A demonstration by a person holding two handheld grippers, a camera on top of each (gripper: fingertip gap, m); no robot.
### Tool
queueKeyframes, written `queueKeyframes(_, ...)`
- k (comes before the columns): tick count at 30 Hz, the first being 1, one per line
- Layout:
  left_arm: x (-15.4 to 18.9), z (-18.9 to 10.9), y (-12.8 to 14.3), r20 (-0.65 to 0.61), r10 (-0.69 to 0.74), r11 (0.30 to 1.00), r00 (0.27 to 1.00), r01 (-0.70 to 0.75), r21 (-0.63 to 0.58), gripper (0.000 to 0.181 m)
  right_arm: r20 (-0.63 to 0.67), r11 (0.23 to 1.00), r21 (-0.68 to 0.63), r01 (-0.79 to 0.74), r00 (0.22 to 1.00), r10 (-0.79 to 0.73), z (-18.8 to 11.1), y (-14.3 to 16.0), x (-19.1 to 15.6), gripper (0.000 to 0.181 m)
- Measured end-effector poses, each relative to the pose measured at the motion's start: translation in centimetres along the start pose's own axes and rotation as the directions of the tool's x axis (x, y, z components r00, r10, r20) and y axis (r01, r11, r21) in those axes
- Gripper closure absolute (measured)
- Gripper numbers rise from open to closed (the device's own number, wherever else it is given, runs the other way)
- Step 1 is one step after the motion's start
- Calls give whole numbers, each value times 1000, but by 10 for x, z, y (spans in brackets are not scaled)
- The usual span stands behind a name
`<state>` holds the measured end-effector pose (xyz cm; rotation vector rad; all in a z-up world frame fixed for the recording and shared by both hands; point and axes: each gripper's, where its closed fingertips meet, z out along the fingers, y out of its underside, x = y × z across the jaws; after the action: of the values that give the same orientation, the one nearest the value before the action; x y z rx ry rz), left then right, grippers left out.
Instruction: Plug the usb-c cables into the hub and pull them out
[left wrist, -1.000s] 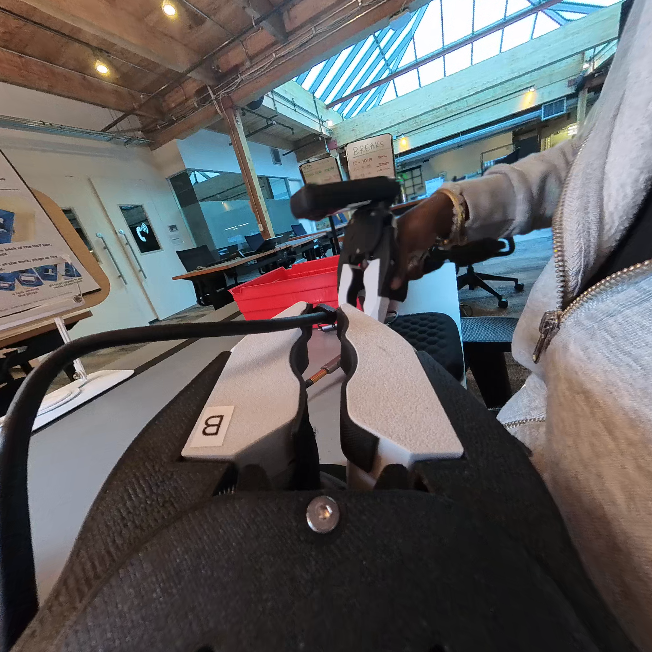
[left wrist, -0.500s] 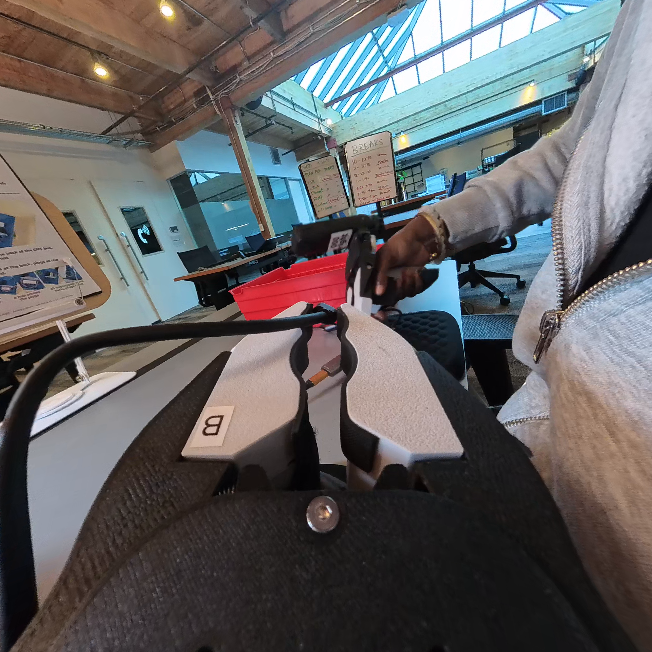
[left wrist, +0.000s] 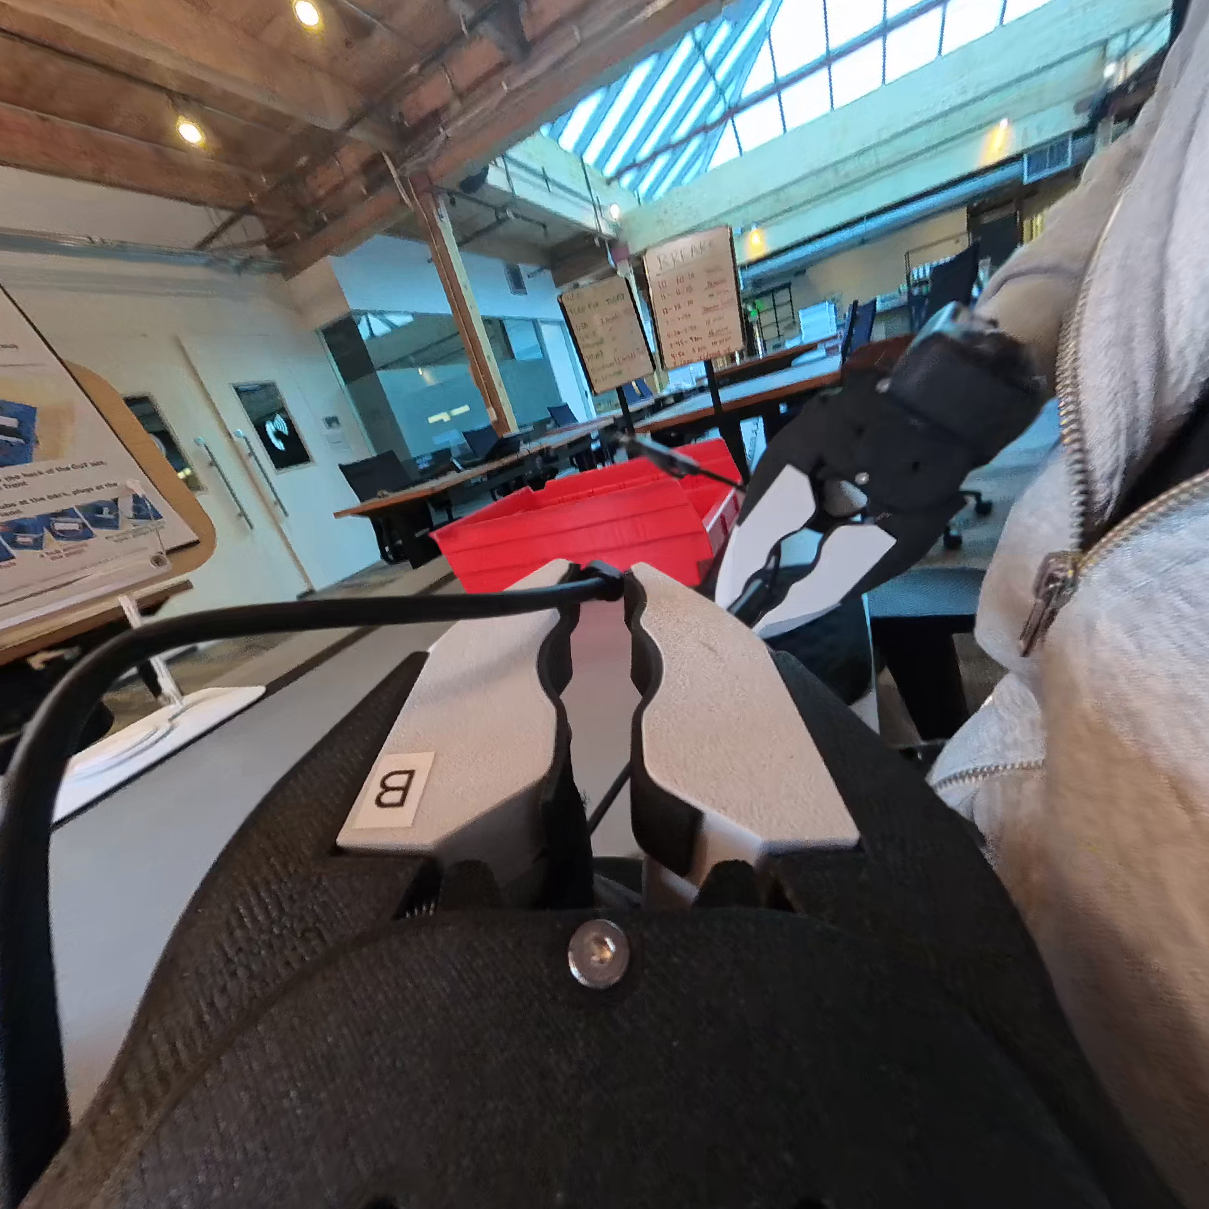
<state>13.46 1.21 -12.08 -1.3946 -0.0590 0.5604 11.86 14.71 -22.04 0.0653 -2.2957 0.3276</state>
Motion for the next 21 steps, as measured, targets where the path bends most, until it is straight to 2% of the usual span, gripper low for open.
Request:
queueKeyframes(2,2,5,7,-5,17,998,1000,-17,-54,169,17,1000,10,7,1000,-7,-1,0,-1,167)
queueKeyframes(5,4,8,10,-12,39,996,999,-40,-76,169,153,989,38,-142,979,135,-7,-4,-4,172)
queueKeyframes(10,3,5,5,-5,29,999,1000,-29,-40,169,391,964,-40,-264,884,258,-15,-1,-14,170)
queueKeyframes(15,6,6,7,-11,51,997,999,-51,-53,169,498,929,-159,-334,786,368,-9,3,-19,161)
queueKeyframes(17,7,6,8,-13,59,997,998,-60,-57,169,559,873,-253,-417,673,484,-9,5,-20,161)
queueKeyframes(18,7,6,7,-14,60,997,998,-60,-57,169,591,836,-301,-459,598,542,-8,7,-19,159)
queueKeyframes(19,7,6,7,-15,59,997,998,-60,-54,169,609,795,-349,-497,524,595,-6,10,-18,149)
queueKeyframes(21,6,5,6,-12,56,997,998,-57,-44,169,662,720,-416,-555,359,658,-5,12,-19,148)
